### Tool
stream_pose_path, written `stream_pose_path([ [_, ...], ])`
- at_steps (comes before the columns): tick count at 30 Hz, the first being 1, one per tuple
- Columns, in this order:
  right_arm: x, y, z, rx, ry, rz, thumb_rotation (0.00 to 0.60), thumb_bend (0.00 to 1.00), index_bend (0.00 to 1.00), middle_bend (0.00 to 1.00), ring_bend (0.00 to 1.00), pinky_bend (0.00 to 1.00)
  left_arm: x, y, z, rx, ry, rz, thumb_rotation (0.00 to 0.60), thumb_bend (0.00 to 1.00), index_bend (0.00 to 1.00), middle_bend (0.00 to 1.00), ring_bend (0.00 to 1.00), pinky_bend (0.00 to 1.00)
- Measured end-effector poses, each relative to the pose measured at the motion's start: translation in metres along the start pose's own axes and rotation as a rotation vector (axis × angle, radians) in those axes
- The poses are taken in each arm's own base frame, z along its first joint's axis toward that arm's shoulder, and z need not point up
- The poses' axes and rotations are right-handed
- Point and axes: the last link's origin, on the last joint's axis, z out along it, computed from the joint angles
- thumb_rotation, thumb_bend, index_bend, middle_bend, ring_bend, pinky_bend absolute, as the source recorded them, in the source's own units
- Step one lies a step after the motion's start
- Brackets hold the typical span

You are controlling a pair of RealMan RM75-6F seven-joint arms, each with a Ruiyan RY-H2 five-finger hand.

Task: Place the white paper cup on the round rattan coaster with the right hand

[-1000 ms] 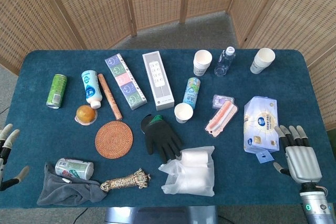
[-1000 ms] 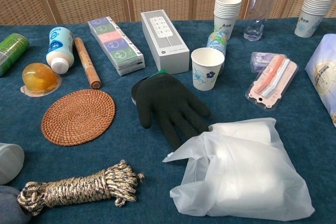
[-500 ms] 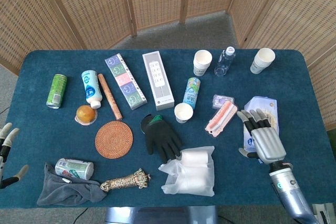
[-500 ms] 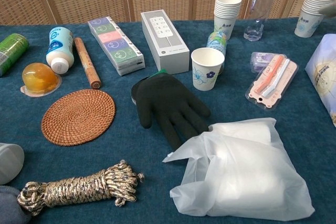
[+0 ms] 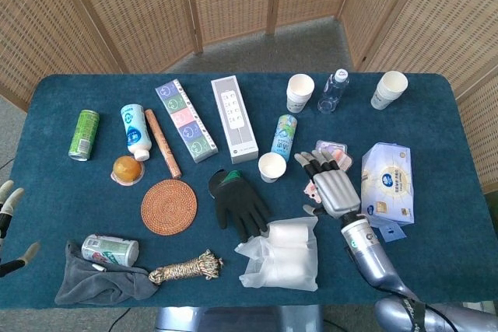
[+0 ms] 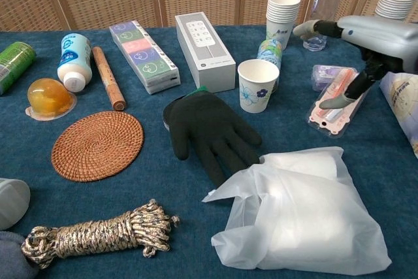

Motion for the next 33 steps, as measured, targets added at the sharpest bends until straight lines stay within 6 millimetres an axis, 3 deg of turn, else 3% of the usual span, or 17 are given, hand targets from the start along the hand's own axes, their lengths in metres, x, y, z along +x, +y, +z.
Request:
stream_pose_path([
  [11, -0.019, -0.009, 0.053, -0.04, -0.045, 0.021, 0.6, 0.0, 0.0, 0.0, 0.0, 0.15, -0.005, -0.003, 0.005, 0.021, -0.022, 0.002, 0.6, 0.28, 0.0, 0.0, 0.0, 0.0],
  [19, -0.03, -0.018, 0.072, -0.052, -0.066, 0.041, 0.6, 0.0, 0.0, 0.0, 0.0, 0.16, -0.01, -0.006, 0.01, 0.037, -0.038, 0.005, 0.6, 0.28, 0.0, 0.0, 0.0, 0.0],
  [25, -0.036, -0.022, 0.079, -0.054, -0.048, 0.056, 0.6, 0.0, 0.0, 0.0, 0.0, 0.23, -0.013, -0.008, 0.013, 0.049, -0.053, 0.008, 0.6, 0.28, 0.0, 0.0, 0.0, 0.0],
  [29, -0.039, -0.025, 0.083, -0.049, -0.009, 0.069, 0.6, 0.0, 0.01, 0.09, 0.01, 0.33, -0.015, -0.009, 0.015, 0.055, -0.055, 0.011, 0.6, 0.28, 0.0, 0.0, 0.0, 0.0],
  [33, -0.043, -0.028, 0.086, -0.037, 0.034, 0.066, 0.6, 0.0, 0.1, 0.21, 0.1, 0.43, -0.016, -0.009, 0.016, 0.06, -0.057, 0.013, 0.6, 0.28, 0.0, 0.0, 0.0, 0.0],
])
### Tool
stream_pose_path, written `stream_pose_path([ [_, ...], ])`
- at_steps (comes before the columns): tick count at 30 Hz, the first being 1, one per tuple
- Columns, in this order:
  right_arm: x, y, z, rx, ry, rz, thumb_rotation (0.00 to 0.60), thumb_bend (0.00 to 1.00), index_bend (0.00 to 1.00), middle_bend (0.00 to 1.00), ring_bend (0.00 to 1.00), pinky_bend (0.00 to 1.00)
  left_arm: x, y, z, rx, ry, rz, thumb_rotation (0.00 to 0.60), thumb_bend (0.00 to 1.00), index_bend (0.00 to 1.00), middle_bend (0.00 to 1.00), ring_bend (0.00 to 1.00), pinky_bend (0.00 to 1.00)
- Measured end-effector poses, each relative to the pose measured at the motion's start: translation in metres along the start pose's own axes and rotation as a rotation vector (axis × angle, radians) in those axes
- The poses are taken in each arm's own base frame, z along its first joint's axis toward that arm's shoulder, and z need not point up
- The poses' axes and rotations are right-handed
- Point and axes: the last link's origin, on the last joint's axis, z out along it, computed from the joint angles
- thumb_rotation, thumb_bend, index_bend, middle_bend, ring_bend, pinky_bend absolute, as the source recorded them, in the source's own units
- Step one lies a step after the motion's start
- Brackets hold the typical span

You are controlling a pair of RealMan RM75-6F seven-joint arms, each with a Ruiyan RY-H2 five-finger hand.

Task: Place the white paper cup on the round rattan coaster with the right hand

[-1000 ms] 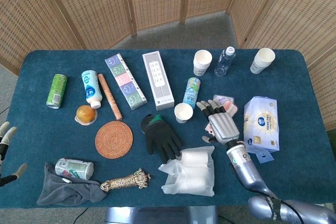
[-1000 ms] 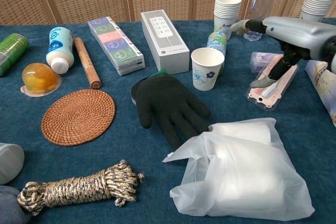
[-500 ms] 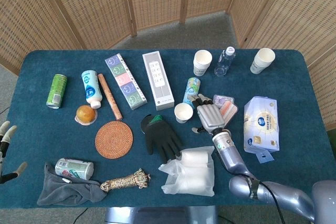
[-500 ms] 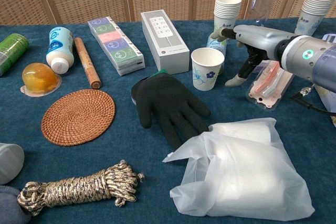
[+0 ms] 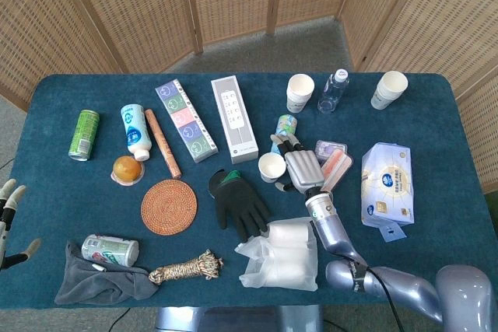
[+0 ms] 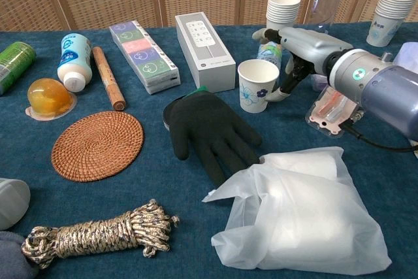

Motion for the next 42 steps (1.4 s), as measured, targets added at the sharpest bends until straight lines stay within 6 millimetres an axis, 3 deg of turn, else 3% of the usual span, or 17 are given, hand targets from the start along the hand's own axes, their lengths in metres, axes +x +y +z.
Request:
stream_pose_path([
  [9, -0.012, -0.002, 0.002, 0.013, 0.015, 0.0, 0.6, 0.03, 0.33, 0.38, 0.2, 0.43, -0.001, -0.001, 0.002, 0.008, -0.003, 0.0, 0.6, 0.28, 0.0, 0.0, 0.0, 0.0],
  [25, -0.002, -0.006, -0.002, 0.045, 0.05, 0.004, 0.6, 0.14, 0.37, 0.42, 0.24, 0.43, -0.004, 0.0, 0.002, 0.005, -0.015, 0.004, 0.6, 0.28, 0.0, 0.0, 0.0, 0.0],
  [36, 0.024, -0.044, -0.01, 0.154, 0.097, 0.009, 0.6, 0.16, 0.39, 0.44, 0.25, 0.43, -0.006, 0.001, 0.002, 0.003, -0.028, 0.004, 0.6, 0.28, 0.0, 0.0, 0.0, 0.0],
  [42, 0.033, -0.07, -0.002, 0.185, 0.107, -0.009, 0.6, 0.17, 0.39, 0.44, 0.25, 0.43, -0.005, 0.001, 0.002, 0.002, -0.023, -0.001, 0.6, 0.28, 0.0, 0.0, 0.0, 0.0],
])
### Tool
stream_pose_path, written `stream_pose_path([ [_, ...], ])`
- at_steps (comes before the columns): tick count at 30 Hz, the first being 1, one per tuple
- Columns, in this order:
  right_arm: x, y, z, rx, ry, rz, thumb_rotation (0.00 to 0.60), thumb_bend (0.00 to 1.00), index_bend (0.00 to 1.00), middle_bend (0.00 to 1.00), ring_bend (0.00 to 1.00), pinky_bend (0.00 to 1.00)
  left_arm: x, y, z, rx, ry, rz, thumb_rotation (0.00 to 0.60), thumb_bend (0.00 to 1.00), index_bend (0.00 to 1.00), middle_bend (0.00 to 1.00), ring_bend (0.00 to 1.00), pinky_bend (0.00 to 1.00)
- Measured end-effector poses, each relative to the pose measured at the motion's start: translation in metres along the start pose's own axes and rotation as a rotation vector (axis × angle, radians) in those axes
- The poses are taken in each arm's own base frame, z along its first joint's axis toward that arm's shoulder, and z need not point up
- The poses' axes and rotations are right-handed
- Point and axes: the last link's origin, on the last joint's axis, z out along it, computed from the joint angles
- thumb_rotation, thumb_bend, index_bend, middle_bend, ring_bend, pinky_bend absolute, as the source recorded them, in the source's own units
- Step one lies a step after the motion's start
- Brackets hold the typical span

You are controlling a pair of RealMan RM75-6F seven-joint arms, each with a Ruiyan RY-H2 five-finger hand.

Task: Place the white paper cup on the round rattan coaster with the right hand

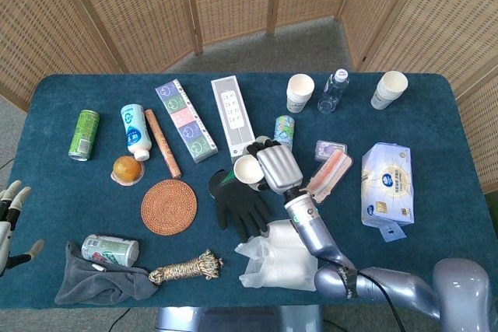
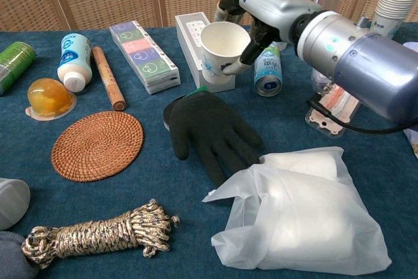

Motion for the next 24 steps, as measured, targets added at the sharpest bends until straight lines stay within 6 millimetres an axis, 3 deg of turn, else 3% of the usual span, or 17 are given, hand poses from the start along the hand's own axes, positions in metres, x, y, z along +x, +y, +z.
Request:
stream_pose_path([
  [8, -0.005, -0.027, 0.02, 0.005, -0.036, -0.007, 0.6, 0.17, 0.39, 0.44, 0.25, 0.43, 0.001, -0.002, 0.001, 0.005, -0.004, -0.006, 0.6, 0.28, 0.0, 0.0, 0.0, 0.0],
  [24, -0.016, -0.058, 0.046, -0.001, -0.083, -0.051, 0.6, 0.2, 0.39, 0.44, 0.25, 0.43, -0.001, -0.003, 0.002, 0.011, -0.006, -0.004, 0.6, 0.28, 0.0, 0.0, 0.0, 0.0],
])
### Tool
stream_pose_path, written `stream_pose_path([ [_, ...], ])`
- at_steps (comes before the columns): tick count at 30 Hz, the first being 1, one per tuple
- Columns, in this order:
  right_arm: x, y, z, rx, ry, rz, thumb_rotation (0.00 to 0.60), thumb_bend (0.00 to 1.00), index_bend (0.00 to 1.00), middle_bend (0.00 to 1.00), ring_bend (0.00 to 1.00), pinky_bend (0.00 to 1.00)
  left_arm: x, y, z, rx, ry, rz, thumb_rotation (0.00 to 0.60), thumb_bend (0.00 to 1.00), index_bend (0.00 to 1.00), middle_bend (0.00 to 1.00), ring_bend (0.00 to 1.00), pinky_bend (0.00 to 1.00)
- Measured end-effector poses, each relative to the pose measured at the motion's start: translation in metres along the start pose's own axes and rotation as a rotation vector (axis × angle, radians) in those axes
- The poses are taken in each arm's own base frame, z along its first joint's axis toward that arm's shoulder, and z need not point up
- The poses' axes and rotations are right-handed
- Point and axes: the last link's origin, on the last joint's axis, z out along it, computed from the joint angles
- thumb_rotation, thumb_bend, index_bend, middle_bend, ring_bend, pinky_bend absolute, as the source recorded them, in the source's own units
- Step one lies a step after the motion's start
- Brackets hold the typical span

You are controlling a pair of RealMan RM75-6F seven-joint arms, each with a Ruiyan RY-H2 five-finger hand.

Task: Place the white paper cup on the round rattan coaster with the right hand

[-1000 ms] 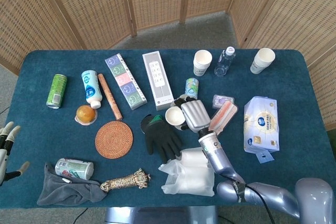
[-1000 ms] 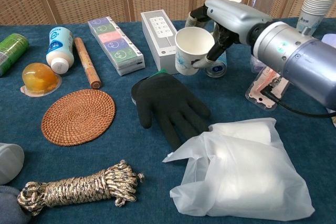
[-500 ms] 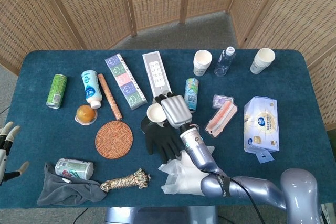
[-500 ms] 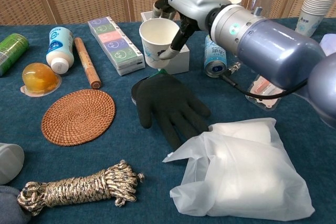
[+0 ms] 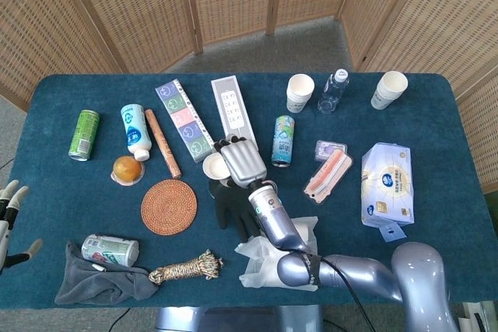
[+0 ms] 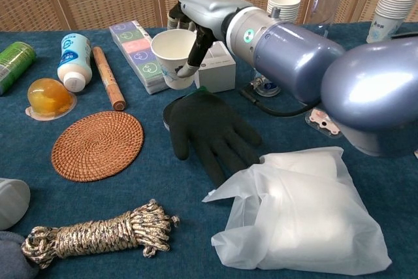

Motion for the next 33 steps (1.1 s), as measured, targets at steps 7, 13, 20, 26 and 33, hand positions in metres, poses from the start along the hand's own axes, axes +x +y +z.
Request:
stream_pose_path([
  [7, -0.001, -0.014, -0.002, 0.017, -0.014, 0.031, 0.6, 0.22, 0.39, 0.44, 0.25, 0.43, -0.002, -0.001, 0.001, 0.002, -0.01, -0.001, 0.6, 0.28, 0.0, 0.0, 0.0, 0.0],
  [13, -0.009, -0.028, -0.011, 0.034, -0.059, 0.056, 0.6, 0.22, 0.39, 0.44, 0.25, 0.43, -0.001, 0.0, 0.0, 0.001, -0.003, -0.001, 0.6, 0.28, 0.0, 0.0, 0.0, 0.0],
  [20, -0.016, -0.05, -0.024, 0.094, -0.083, 0.085, 0.6, 0.23, 0.39, 0.44, 0.25, 0.43, -0.001, 0.0, 0.0, 0.0, -0.008, 0.0, 0.6, 0.28, 0.0, 0.0, 0.0, 0.0],
  [26, -0.019, -0.074, -0.033, 0.162, -0.094, 0.104, 0.6, 0.23, 0.39, 0.44, 0.25, 0.43, -0.002, 0.0, 0.001, 0.0, -0.009, 0.001, 0.6, 0.28, 0.0, 0.0, 0.0, 0.0],
  [33, -0.024, -0.091, -0.035, 0.21, -0.098, 0.097, 0.6, 0.23, 0.39, 0.44, 0.25, 0.43, -0.002, 0.0, 0.002, 0.002, -0.01, -0.001, 0.6, 0.28, 0.0, 0.0, 0.0, 0.0],
])
